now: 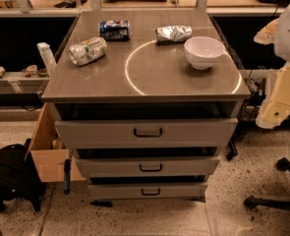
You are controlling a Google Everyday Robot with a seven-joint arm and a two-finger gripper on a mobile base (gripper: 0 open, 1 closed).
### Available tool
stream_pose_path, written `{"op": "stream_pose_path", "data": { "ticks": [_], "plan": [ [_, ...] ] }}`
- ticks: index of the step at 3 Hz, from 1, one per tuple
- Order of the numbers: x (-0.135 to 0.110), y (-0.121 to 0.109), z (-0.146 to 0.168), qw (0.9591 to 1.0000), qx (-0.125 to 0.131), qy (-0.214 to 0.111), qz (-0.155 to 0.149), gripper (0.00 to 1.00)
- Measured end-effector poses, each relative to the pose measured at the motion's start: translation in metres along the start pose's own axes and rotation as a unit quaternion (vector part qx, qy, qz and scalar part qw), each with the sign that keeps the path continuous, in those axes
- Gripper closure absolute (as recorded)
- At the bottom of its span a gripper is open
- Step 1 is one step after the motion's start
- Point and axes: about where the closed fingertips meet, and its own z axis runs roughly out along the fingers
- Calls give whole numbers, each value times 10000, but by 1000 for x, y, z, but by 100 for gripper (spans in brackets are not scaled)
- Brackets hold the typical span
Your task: Open middle drawer
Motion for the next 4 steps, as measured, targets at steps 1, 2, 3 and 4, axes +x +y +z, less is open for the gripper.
{"op": "stream_pose_path", "data": {
  "ticks": [1,2,3,4],
  "plan": [
    [0,0,0,10000,0,0,0,0],
    [0,0,7,9997,-89,-246,-25,0],
    [3,1,18,9960,-319,-835,-56,0],
    [1,2,24,9878,-561,-1450,-126,0]
  ]
}}
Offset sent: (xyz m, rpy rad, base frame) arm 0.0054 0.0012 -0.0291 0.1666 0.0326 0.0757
